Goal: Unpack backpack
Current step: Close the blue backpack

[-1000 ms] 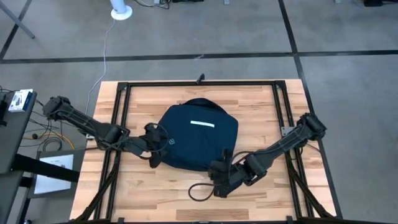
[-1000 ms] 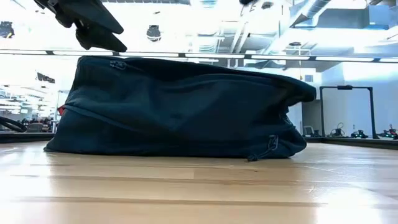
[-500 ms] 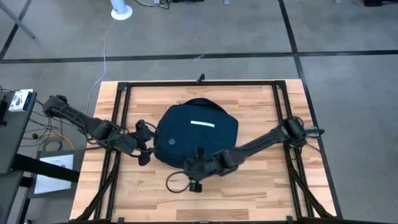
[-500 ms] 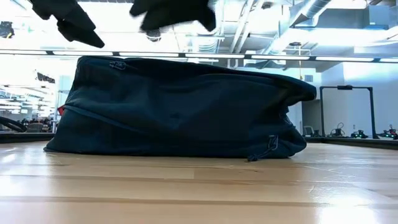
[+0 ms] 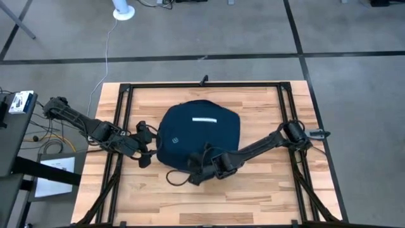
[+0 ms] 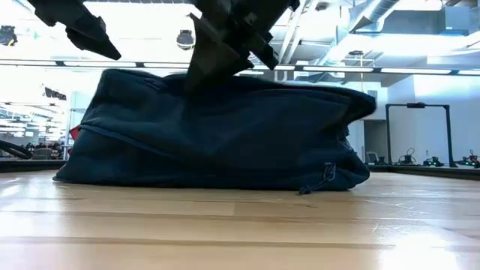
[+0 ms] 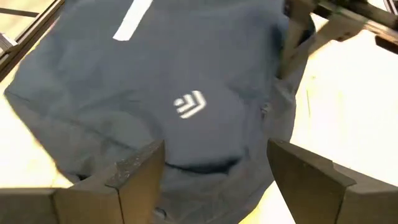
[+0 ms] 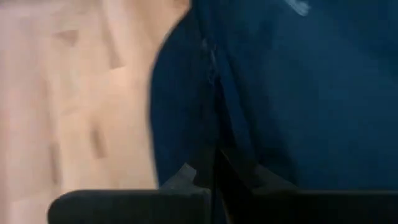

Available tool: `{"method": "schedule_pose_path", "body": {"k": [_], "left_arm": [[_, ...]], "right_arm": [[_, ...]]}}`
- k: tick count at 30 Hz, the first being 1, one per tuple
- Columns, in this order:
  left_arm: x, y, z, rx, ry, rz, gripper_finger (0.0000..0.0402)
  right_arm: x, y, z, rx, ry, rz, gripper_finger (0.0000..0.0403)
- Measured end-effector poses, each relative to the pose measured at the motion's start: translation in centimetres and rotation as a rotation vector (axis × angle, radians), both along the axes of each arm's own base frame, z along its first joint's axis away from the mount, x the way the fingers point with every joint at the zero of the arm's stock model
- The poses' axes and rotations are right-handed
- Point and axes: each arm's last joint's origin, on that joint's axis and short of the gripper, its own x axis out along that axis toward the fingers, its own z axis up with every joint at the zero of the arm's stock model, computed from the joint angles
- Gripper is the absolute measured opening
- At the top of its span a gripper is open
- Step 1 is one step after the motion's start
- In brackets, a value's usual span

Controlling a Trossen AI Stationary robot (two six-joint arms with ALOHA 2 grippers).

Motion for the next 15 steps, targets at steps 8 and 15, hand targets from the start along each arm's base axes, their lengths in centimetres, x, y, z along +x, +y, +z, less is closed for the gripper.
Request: {"method": "schedule_pose_path", "body": {"k": [8, 15], "left_arm": [[0.0, 0.0, -0.02, 0.01, 0.003, -0.007, 0.0269], [0.01, 0.0, -0.01, 0.009, 0.002, -0.006, 0.0269]], "right_arm": [[0.38, -0.9, 0.37, -0.163, 0.004, 0.002, 0.0], [0.4, -1.18, -0.52, -0.131, 0.095, 0.094, 0.0]]}}
